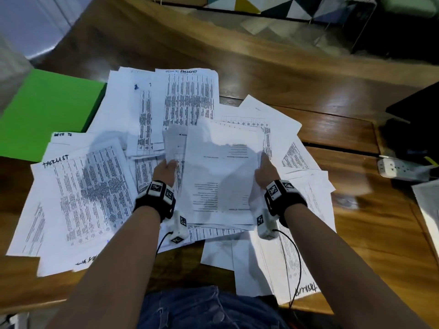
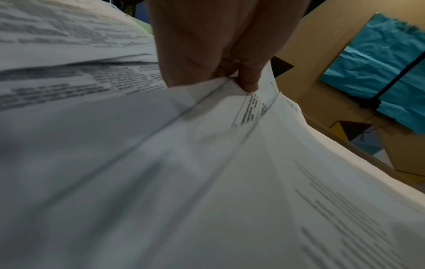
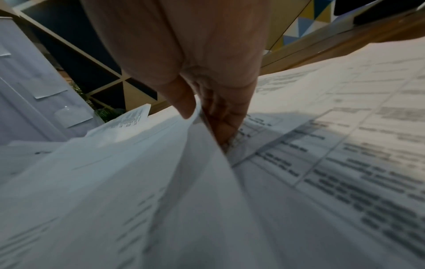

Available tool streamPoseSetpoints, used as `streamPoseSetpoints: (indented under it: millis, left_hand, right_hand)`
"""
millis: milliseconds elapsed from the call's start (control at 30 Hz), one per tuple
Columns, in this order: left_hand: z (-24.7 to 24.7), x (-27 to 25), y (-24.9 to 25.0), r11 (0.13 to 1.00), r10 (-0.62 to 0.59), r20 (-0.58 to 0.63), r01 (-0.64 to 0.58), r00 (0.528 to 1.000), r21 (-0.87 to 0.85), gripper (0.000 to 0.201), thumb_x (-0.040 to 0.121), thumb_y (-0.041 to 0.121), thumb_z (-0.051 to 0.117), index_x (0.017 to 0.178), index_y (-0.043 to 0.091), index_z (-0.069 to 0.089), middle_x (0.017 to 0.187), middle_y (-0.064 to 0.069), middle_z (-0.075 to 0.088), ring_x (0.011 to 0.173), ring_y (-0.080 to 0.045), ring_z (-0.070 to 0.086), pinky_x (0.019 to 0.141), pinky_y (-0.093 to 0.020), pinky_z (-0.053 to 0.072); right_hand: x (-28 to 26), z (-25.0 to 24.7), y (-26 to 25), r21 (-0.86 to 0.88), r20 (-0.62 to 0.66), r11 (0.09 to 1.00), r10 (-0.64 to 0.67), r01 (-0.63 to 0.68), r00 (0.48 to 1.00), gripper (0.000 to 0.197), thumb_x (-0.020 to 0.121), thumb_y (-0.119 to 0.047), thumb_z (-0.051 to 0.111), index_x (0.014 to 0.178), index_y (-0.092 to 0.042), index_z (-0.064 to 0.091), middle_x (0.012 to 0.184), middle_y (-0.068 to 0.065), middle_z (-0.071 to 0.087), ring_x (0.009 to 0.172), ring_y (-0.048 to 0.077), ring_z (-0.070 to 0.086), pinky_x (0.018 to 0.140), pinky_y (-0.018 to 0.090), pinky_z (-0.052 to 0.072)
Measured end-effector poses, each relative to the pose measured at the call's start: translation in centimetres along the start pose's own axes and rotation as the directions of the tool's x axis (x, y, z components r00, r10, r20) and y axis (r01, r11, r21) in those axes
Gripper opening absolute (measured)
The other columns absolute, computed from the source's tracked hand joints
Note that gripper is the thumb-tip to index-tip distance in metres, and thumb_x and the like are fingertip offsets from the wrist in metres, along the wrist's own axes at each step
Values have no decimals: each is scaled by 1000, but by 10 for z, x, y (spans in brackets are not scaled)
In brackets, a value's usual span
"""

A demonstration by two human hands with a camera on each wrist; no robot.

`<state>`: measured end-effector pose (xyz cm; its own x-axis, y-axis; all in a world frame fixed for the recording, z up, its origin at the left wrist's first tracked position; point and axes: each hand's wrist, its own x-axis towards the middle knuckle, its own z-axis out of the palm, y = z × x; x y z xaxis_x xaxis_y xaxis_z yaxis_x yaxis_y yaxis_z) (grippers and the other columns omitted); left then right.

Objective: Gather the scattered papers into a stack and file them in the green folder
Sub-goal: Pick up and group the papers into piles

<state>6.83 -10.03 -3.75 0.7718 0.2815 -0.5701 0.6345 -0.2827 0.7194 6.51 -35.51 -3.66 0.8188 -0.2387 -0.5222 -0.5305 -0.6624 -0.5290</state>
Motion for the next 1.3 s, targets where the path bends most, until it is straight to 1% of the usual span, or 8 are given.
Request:
streamPoseSetpoints:
  millis: [167, 333, 433, 567, 833, 967, 1200, 1300]
  left_hand:
    - [0, -3, 10, 994, -101, 51, 104, 994, -43, 59, 97, 47, 35, 135, 3, 46, 139, -18, 49, 127, -31, 48, 100, -32, 39]
    - [-5, -12, 12, 809, -145, 328, 302, 934, -503, 51, 86, 63, 46, 114, 24, 63, 107, -6, 73, 83, -26, 74, 68, -36, 58]
    - [-3, -7, 11, 966, -118, 193, 158, 974, -204, 59, 85, 37, 64, 135, 11, 47, 133, -15, 56, 121, -32, 55, 99, -39, 44]
    - [3, 1, 9, 1000, 22, 87, -22, 996, -11, 40, 84, 1, 62, 122, -6, 55, 122, -24, 61, 112, -35, 60, 93, -36, 47]
    - [-3, -21, 54, 932, 306, 90, -279, 948, -231, 27, 83, -4, 62, 109, 2, 60, 87, -7, 65, 75, -15, 66, 80, -31, 57]
    - [4, -48, 107, 804, 524, -89, -527, 847, -274, 12, 87, 7, 58, 99, 9, 61, 88, -8, 64, 76, -14, 59, 59, -18, 49]
    - [12, -59, 110, 652, 620, -84, -572, 780, -498, 67, 60, 32, 75, 119, 13, 48, 110, 1, 61, 100, -14, 61, 80, -17, 54]
    - [14, -55, 103, 682, 594, -37, -528, 803, -506, 74, 49, 37, 76, 111, 17, 40, 99, 4, 59, 88, -9, 61, 66, -13, 54]
  right_hand:
    - [-6, 24, -14, -163, 147, 974, -136, 159, 980, 68, 92, 1, 37, 151, -4, 3, 158, 18, 8, 145, 33, 15, 118, 37, 18]
    - [-15, 19, -14, -53, 36, 995, -79, 80, 996, 74, 94, -9, 45, 150, -1, -3, 156, 20, 10, 143, 34, 16, 117, 37, 16]
    - [-29, 25, -17, 230, 143, 970, -112, 77, 983, 80, 96, -13, 47, 151, -10, -12, 160, 10, -4, 146, 26, 17, 117, 36, 15]
    - [-30, 32, -18, 308, 185, 951, -99, 38, 978, 84, 96, -16, 50, 151, -15, -14, 161, 7, 0, 145, 26, 23, 116, 37, 20]
    - [-26, -29, -35, 571, -214, 799, -77, 188, 974, 40, 63, -8, 65, 102, -2, 57, 94, 16, 62, 83, 20, 57, 75, 29, 49]
    - [-51, -80, -68, 614, -503, 624, -161, 482, 849, 42, 82, 10, 54, 123, 0, 51, 105, 4, 62, 94, 13, 57, 82, 16, 49]
    - [-62, -94, -58, 644, -586, 465, -212, 608, 782, 70, 80, 6, 64, 132, -27, 31, 124, -2, 53, 106, -7, 55, 89, 6, 45]
    - [-65, -99, -56, 582, -658, 466, -213, 666, 723, 77, 68, -7, 70, 127, -41, 33, 133, 5, 45, 104, 19, 54, 91, 25, 49]
